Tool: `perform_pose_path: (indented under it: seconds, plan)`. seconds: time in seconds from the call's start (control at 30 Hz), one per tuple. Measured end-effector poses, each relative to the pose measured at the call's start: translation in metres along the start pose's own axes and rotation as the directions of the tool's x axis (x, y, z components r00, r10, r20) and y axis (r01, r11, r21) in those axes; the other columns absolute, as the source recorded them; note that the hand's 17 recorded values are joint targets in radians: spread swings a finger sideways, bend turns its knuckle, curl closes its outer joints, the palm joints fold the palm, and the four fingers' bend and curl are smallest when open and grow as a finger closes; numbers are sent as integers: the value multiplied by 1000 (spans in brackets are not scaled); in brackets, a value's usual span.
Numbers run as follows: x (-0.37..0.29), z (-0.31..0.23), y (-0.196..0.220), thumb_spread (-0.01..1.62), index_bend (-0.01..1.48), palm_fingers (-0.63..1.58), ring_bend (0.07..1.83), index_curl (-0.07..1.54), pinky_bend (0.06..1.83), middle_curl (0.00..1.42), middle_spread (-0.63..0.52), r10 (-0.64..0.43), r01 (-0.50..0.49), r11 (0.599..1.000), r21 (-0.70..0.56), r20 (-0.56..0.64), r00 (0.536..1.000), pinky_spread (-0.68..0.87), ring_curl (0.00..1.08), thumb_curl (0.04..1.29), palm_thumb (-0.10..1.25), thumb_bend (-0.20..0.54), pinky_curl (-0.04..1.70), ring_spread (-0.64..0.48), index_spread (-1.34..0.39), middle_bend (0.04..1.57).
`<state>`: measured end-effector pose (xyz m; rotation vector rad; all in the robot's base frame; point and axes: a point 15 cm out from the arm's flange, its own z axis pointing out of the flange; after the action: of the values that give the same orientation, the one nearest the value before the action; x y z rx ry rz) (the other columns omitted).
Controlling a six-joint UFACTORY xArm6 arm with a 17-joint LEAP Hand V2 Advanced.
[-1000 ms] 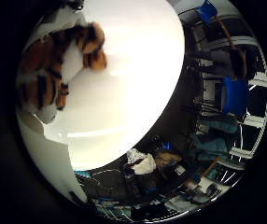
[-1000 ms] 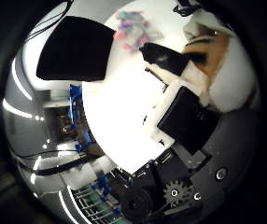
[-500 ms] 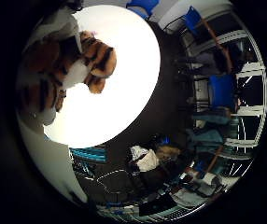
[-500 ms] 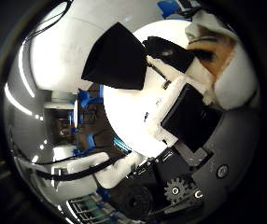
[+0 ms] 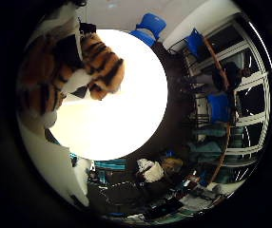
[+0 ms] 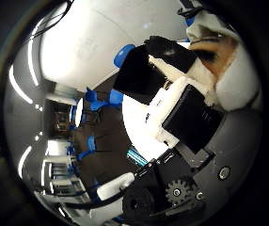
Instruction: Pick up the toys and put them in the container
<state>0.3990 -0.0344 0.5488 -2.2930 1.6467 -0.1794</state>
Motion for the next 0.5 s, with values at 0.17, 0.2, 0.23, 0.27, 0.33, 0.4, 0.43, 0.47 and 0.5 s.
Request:
perform_pose_path:
  seconds: [0.17, 0.2, 0.23, 0.27, 0.33, 0.4, 0.43, 0.47, 0.5]
  plan:
    - [-44, -4, -19, 1225, 1149, 1112, 1309, 749, 1220, 735, -132, -34, 33, 999, 37, 16, 999, -216, 806, 491, 1006, -11, 989, -237, -210, 1347]
    - [-52, -4, -21, 1224, 1149, 1113, 1308, 749, 1216, 734, -132, -38, 37, 998, 42, 20, 999, -217, 807, 492, 1006, -11, 994, -238, -210, 1348]
    - [-61, -6, -25, 1223, 1148, 1113, 1307, 749, 1213, 732, -131, -45, 44, 998, 53, 23, 999, -218, 808, 494, 1005, -11, 999, -238, -210, 1348]
    - [-70, -8, -29, 1221, 1147, 1114, 1306, 749, 1209, 731, -131, -52, 51, 997, 66, 25, 998, -219, 809, 495, 1006, -10, 1003, -238, -210, 1349]
    - [-87, -14, -37, 1214, 1146, 1115, 1304, 749, 1204, 731, -131, -61, 58, 993, 101, 28, 998, -221, 811, 498, 1009, -11, 1011, -239, -210, 1353]
    - [-100, -17, -43, 1208, 1151, 1119, 1301, 749, 1198, 730, -131, -68, 63, 990, 123, 33, 997, -223, 813, 500, 1010, -11, 1018, -239, -209, 1353]
    - [-107, -17, -46, 1205, 1153, 1119, 1299, 748, 1194, 729, -131, -72, 67, 989, 133, 37, 997, -225, 814, 501, 1007, -12, 1023, -239, -208, 1352]
    - [-113, -17, -49, 1203, 1153, 1119, 1298, 747, 1192, 729, -131, -77, 70, 988, 139, 42, 996, -225, 814, 500, 1004, -14, 1025, -240, -207, 1352]
    - [-117, -18, -51, 1202, 1154, 1119, 1298, 746, 1191, 729, -131, -79, 72, 986, 147, 44, 996, -226, 815, 499, 1002, -13, 1028, -240, -207, 1352]
